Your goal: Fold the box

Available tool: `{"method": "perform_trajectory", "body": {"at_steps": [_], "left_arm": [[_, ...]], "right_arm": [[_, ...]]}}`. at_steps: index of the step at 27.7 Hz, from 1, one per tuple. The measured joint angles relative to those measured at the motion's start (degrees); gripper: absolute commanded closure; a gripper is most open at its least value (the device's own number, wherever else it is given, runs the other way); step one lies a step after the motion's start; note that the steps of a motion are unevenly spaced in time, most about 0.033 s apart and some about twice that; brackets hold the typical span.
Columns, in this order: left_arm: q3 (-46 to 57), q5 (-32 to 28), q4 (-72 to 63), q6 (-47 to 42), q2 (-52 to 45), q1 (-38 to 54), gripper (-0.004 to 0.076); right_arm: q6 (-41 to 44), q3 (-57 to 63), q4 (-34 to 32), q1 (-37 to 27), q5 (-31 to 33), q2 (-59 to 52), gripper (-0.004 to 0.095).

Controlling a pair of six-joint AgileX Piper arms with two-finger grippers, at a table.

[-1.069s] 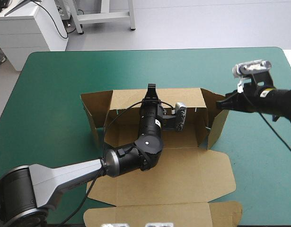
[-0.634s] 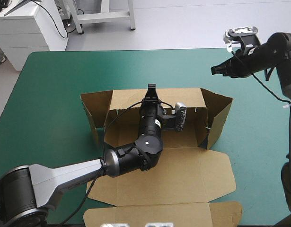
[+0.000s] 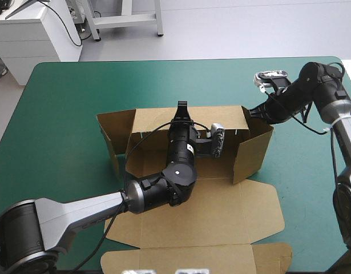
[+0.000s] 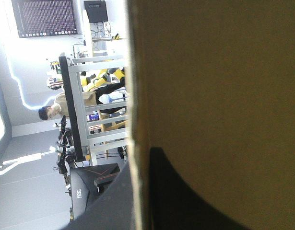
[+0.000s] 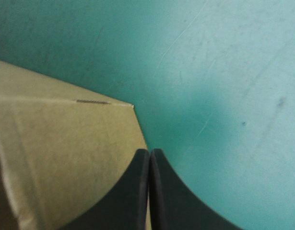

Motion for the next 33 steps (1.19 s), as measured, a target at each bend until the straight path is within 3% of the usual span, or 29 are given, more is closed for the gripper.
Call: {"method": "perform_trajectory", "body": {"at_steps": [6,13,20,25,31,33], "left_arm": [[0.0,0.13,0.0,0.0,0.0,0.0,0.0731],[0.0,-0.28,0.0,0.0,0.0,0.0,0.0731],[0.0,-0.44,0.0,0.0,0.0,0.0,0.0731],[0.0,-0.44,0.0,0.0,0.0,0.0,0.0731],[0.0,-0.44,0.06,0.0,0.0,0.0,0.0731],[0.0,-0.44,0.06,0.0,0.0,0.0,0.0731]], "right_arm": [[-8.59,8.83,7.88,-3.3,-1.65,-10.36,0.0924],[-15.71,22.57,11.38,-3.31,-14.09,-18.57,0.0923],[-23.48,32.54,15.07,-3.36,-20.61,-21.64,0.0905],[-27.97,34.85,16.26,-3.79,-20.64,-21.64,0.0721],[-32.22,34.96,18.99,-6.02,-18.68,-21.64,0.0303],[-34.01,34.96,19.29,-6.16,-17.85,-21.64,0.0212]]}}
